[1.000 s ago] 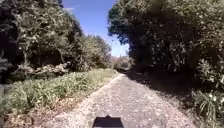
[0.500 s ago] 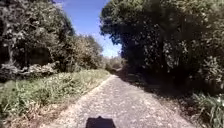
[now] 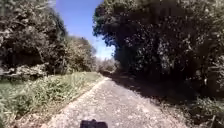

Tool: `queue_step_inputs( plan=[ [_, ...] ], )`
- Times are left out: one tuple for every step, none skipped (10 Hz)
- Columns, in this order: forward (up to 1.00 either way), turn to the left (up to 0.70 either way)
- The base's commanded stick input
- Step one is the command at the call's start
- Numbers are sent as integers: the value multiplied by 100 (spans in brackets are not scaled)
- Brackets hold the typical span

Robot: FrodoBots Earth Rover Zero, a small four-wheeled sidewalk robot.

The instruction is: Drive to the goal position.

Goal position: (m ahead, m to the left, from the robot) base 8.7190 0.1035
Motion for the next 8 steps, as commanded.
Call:
queue_step_inputs(
  plan=[
    [50,0],
    [50,0],
    [50,0],
    [50,0],
    [50,0],
    [50,0],
    [50,0],
    [50,0]
  ],
)
